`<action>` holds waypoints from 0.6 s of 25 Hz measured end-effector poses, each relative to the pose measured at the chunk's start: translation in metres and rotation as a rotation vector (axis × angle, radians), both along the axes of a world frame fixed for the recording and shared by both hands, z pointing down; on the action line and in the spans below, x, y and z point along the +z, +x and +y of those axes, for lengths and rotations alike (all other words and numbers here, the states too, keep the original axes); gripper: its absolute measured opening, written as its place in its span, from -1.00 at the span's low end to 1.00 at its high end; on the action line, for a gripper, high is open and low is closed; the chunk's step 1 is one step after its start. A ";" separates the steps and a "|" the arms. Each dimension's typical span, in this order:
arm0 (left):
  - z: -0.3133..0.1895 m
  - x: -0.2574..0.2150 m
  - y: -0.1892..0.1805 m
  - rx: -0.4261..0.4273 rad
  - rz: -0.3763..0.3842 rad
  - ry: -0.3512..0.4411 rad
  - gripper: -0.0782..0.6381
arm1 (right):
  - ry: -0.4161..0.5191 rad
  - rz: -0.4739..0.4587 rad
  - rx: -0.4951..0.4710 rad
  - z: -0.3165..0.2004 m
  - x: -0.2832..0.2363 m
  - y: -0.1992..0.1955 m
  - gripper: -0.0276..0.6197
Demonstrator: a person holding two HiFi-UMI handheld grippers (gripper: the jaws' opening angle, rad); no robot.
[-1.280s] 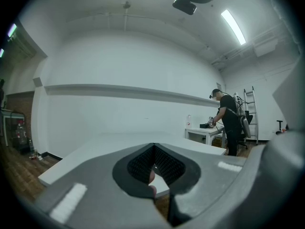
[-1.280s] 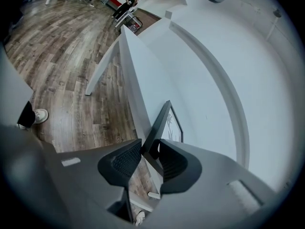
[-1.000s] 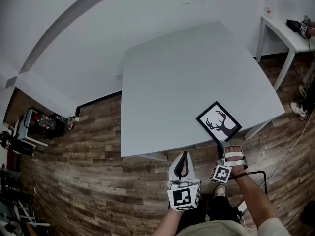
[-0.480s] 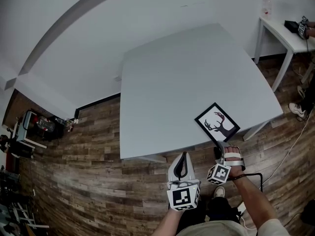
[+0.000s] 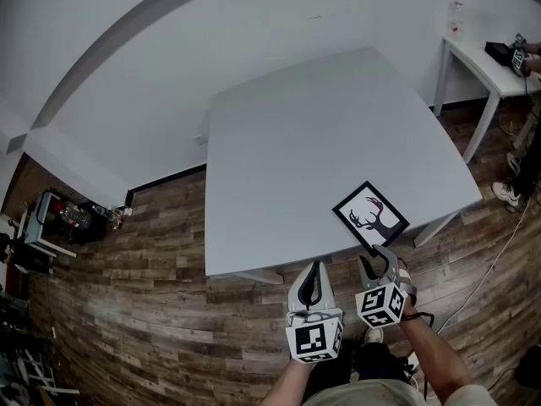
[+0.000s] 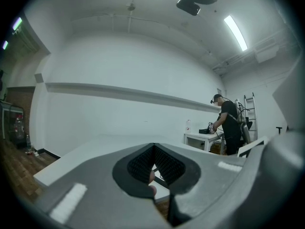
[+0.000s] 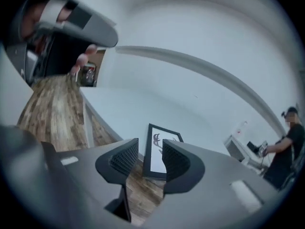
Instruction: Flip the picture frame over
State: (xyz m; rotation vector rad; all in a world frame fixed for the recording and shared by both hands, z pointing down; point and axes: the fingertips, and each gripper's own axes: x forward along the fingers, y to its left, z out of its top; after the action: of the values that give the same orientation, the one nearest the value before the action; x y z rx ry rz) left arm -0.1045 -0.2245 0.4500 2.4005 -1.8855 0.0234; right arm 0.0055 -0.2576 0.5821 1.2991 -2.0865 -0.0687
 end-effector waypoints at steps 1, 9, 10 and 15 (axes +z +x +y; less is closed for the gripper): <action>0.000 -0.002 -0.001 0.001 0.003 0.006 -0.78 | 0.004 -0.064 0.023 0.001 -0.011 0.002 -0.36; 0.000 -0.012 -0.008 -0.004 0.004 0.031 -0.78 | 0.116 -0.352 0.033 0.010 -0.079 0.012 -0.40; 0.000 -0.012 -0.009 -0.005 0.003 0.033 -0.78 | 0.128 -0.376 0.043 0.011 -0.086 0.016 -0.41; 0.000 -0.017 -0.015 -0.011 0.004 0.043 -0.78 | 0.244 -0.475 0.053 0.019 -0.122 0.033 -0.55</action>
State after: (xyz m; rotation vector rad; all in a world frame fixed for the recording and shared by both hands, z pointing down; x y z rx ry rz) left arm -0.1190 -0.2247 0.4335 2.4157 -1.9167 -0.0232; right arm 0.0388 -0.2386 0.4597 1.6408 -2.4985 0.0114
